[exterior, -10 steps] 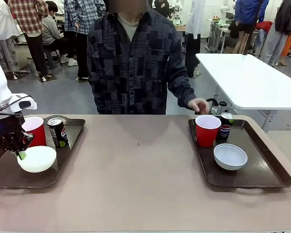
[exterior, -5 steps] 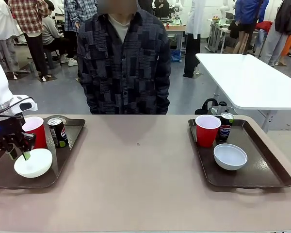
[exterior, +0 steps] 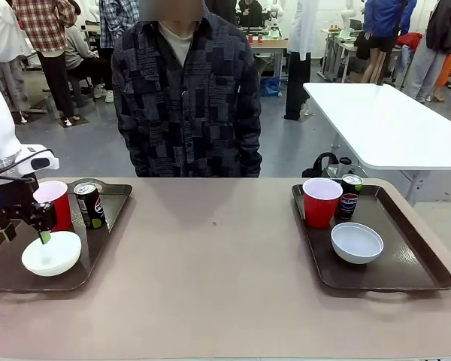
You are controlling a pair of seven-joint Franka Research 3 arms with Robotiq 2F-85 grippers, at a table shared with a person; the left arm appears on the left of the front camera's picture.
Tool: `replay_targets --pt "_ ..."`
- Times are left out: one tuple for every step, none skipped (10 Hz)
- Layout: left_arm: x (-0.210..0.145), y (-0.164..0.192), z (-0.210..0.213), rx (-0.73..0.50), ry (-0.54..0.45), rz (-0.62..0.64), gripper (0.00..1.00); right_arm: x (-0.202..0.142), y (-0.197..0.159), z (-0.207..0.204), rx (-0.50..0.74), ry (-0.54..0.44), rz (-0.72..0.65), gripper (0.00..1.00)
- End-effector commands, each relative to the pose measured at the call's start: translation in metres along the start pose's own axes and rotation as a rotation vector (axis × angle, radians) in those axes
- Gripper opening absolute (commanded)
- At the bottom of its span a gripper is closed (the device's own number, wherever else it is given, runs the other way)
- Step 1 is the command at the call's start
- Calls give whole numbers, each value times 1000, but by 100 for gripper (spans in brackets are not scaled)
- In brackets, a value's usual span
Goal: Prepare tableware on both trays.
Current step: Pick up a Picnic Bowl from the table and place it on a Handle tray.
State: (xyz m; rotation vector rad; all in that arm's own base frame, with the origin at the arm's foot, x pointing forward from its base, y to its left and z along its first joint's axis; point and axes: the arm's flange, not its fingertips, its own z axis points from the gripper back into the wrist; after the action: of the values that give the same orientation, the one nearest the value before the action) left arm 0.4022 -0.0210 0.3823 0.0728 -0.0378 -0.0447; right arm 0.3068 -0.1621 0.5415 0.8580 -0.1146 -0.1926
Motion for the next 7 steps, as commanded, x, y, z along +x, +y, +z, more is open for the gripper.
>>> replay_targets --pt "-17 -12 35 -13 10 -21 100 0 1 0 13 -1 5 100" --pt "-25 -18 57 -51 7 -41 100 0 1 0 13 -1 5 100" --pt "-36 -22 80 -94 -1 -43 100 0 1 0 13 -1 5 100" --pt "-45 -24 102 -101 -21 -41 100 0 1 0 13 -1 5 100" --pt "-53 -25 122 -106 -58 -37 100 0 1 0 13 -1 5 100" --pt "-55 -26 131 -105 -75 -14 100 0 1 0 13 -1 5 100" --pt "-52 -23 132 -88 -85 12 100 0 1 0 13 -1 5 100"
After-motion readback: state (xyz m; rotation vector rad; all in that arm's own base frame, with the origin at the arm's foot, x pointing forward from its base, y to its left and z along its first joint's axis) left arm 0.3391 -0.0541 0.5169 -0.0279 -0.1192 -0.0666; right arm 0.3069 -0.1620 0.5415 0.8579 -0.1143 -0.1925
